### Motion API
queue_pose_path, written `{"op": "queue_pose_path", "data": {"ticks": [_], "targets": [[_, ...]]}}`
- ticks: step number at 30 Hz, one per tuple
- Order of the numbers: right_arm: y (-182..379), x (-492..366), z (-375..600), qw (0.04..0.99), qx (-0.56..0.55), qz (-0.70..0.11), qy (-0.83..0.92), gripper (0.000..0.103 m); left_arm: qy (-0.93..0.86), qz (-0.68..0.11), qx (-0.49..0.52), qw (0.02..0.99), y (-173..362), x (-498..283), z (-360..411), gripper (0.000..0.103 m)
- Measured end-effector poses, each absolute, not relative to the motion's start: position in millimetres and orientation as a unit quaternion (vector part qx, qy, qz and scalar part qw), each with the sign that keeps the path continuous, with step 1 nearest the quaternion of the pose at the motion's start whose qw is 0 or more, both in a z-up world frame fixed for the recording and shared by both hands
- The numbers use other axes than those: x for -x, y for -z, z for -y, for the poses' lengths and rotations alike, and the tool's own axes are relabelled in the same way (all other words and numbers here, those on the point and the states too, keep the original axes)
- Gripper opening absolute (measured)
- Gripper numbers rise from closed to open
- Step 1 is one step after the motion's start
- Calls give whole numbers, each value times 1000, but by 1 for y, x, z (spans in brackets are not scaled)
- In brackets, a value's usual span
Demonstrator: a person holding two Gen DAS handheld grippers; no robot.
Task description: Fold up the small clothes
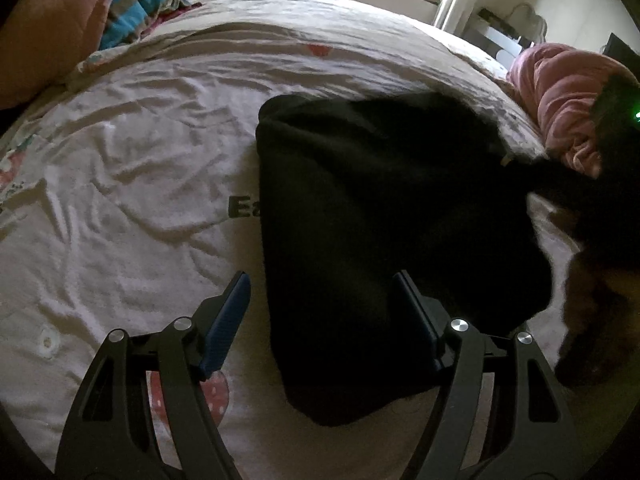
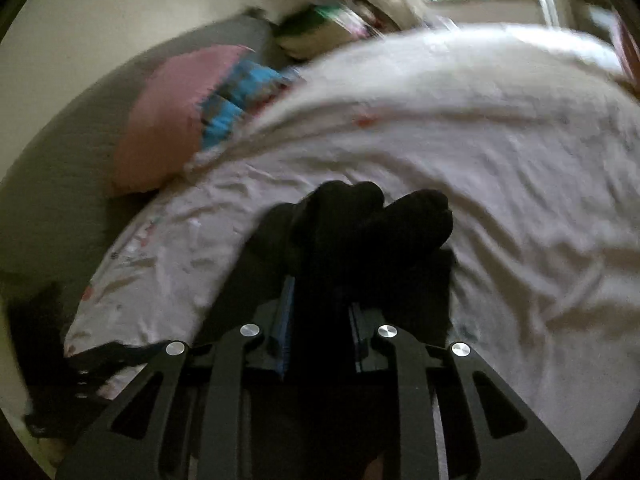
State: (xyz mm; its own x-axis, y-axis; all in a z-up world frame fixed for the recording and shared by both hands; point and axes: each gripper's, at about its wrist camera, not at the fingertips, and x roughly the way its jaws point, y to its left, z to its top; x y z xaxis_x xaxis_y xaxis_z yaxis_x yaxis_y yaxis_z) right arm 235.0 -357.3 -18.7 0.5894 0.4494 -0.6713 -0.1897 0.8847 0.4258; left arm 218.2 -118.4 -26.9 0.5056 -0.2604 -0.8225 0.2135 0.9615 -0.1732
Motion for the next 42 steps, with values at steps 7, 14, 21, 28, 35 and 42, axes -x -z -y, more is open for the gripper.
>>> {"op": "queue_pose_path", "data": {"ticks": [7, 14, 21, 28, 35, 42], "targets": [[55, -218, 392, 862, -222, -422, -172, 25, 150, -486, 40, 860, 38, -215, 118, 71], [50, -199, 387, 879, -203, -417, -112, 46, 147, -485, 42, 861, 37, -211, 118, 71], [45, -181, 385, 889, -184, -411, -81, 60, 144, -483, 43, 862, 36, -209, 117, 71], [35, -157, 382, 898, -167, -401, -65, 69, 139, -483, 44, 863, 35, -205, 111, 75], [23, -132, 380, 905, -162, -387, -66, 72, 140, -478, 41, 866, 30, -197, 110, 75], [5, -101, 378, 919, -155, -357, -57, 95, 142, -471, 37, 870, 25, -184, 107, 78]]}}
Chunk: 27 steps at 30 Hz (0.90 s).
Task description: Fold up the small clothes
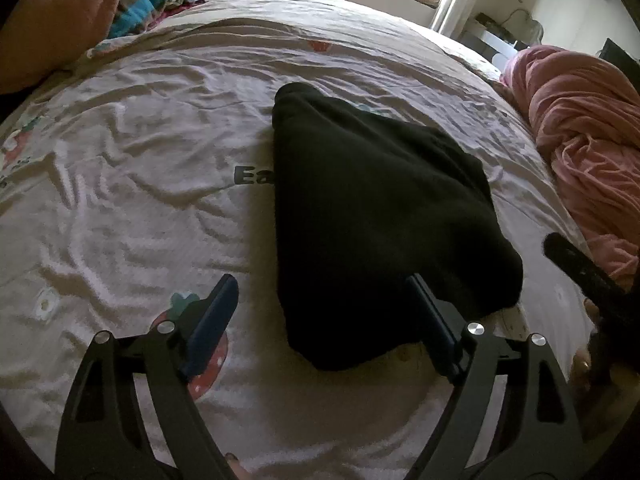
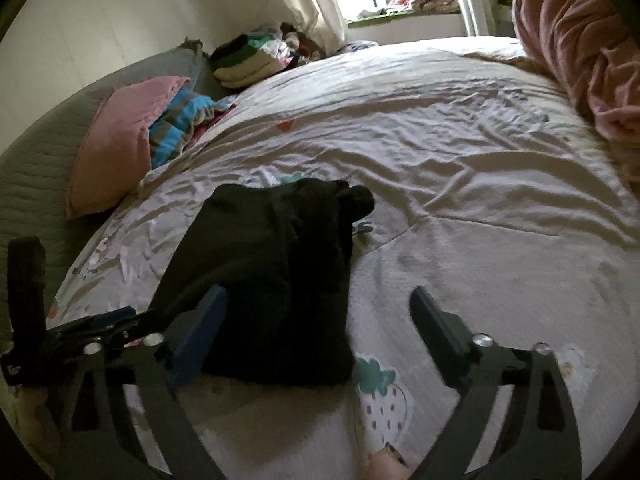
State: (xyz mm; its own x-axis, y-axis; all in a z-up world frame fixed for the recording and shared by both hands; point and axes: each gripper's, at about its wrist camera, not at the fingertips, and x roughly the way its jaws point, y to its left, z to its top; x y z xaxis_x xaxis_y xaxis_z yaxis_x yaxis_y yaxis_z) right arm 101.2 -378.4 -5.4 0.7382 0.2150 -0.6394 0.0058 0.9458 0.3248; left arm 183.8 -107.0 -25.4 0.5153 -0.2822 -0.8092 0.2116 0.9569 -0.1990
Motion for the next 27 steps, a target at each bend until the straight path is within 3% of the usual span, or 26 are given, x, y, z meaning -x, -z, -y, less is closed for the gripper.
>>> {"op": "queue_pose_path", "data": {"ticks": [5, 27], "targets": [[-6, -80, 377, 926, -152, -341, -57, 98, 145, -458, 38, 876, 17, -168, 102, 93], [-37, 4, 312, 964, -39, -261, -30, 98, 130, -382, 35, 914, -19, -88, 54, 93]]}}
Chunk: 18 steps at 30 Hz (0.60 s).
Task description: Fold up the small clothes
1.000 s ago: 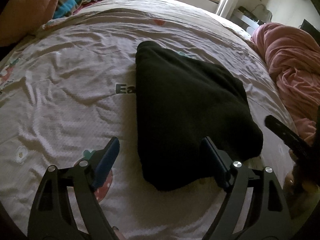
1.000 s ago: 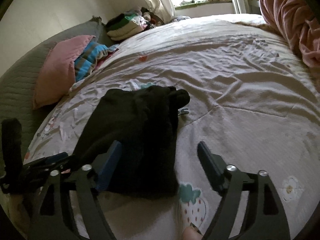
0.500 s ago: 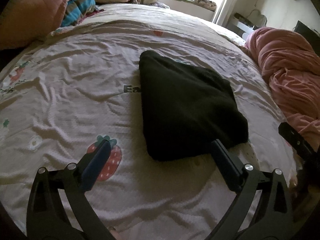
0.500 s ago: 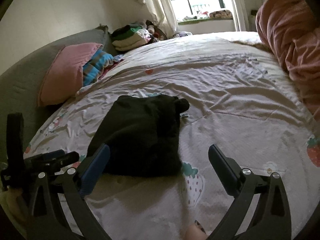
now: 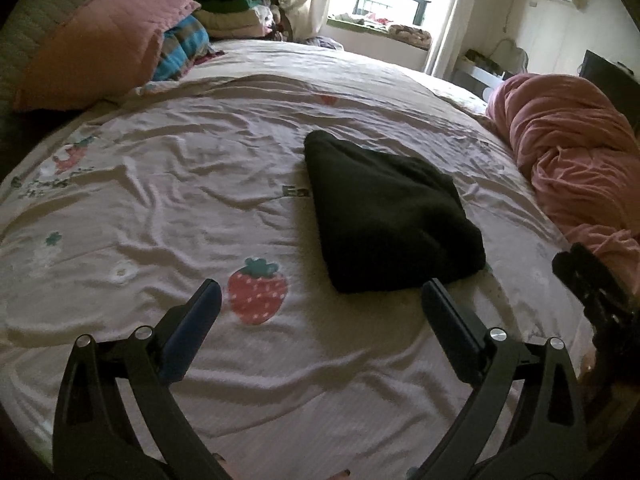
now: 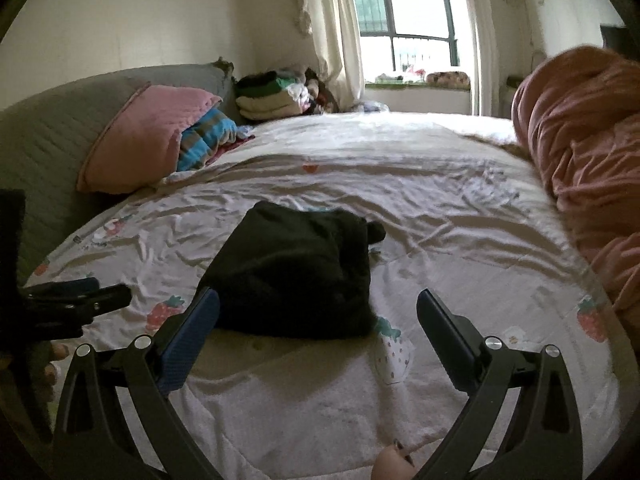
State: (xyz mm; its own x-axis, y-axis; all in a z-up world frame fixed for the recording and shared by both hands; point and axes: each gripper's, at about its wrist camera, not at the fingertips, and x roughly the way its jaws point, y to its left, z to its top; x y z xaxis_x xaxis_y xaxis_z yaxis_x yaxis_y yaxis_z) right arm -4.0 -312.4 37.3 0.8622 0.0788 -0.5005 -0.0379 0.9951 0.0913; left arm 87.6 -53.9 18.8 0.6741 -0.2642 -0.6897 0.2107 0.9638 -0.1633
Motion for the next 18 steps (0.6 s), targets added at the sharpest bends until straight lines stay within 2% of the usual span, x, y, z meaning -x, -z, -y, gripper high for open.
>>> {"op": "queue_pose_path", "data": {"ticks": [9, 18], "targets": [[-23, 35, 302, 968, -30, -248, -1, 98, 131, -367, 19, 921, -9, -59, 37, 93], [10, 43, 290, 950, -36, -311, 7, 98, 130, -374, 33, 918, 8, -43, 23, 93]]}}
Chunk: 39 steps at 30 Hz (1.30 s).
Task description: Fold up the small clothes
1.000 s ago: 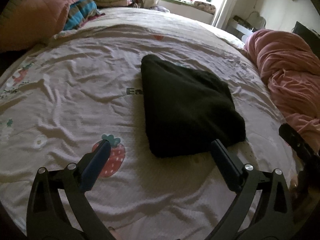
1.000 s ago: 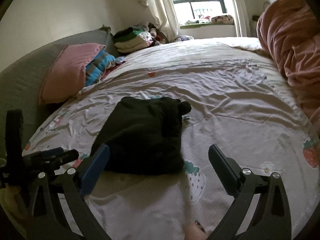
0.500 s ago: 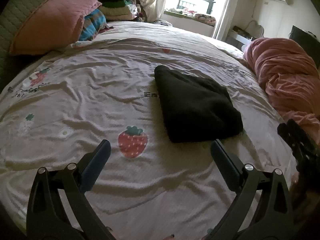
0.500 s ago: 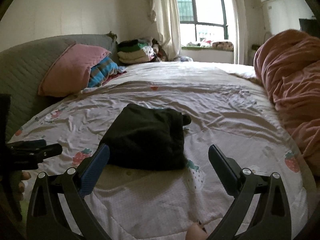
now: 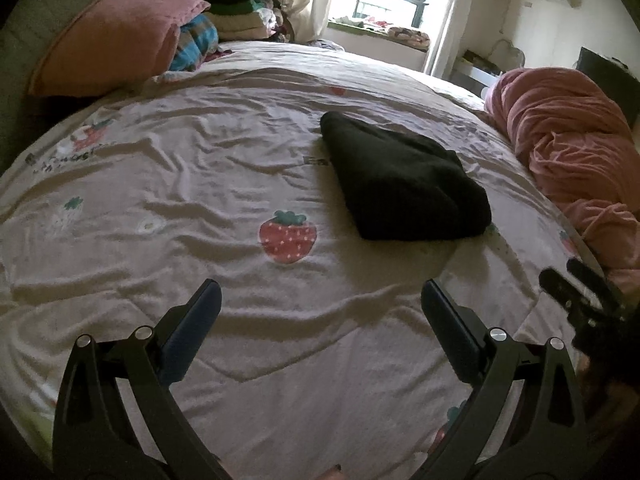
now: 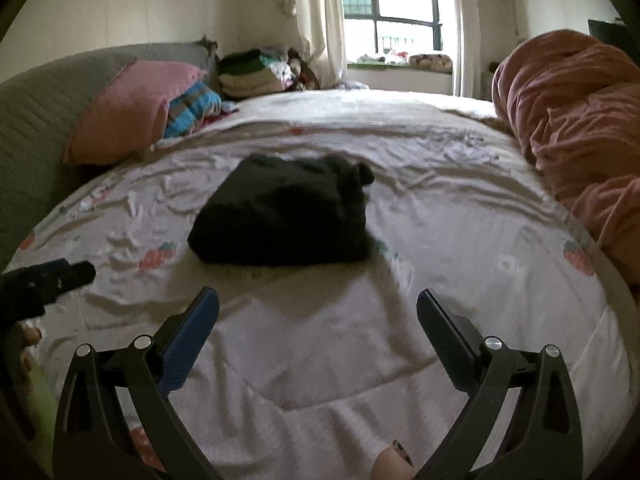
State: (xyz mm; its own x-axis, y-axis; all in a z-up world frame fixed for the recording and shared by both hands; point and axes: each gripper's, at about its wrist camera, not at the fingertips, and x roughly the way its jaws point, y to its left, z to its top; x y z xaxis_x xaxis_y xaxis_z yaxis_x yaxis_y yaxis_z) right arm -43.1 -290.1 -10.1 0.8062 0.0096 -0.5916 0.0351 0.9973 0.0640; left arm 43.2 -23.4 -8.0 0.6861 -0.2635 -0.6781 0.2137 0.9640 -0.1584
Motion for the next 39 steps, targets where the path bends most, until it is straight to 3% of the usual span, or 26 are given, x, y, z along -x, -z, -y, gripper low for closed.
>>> {"op": "queue_pose_path", "data": {"ticks": [39], "targets": [[35, 50, 277, 938, -36, -345, -1, 98, 104, -377, 28, 920, 20, -36, 16, 94]]}}
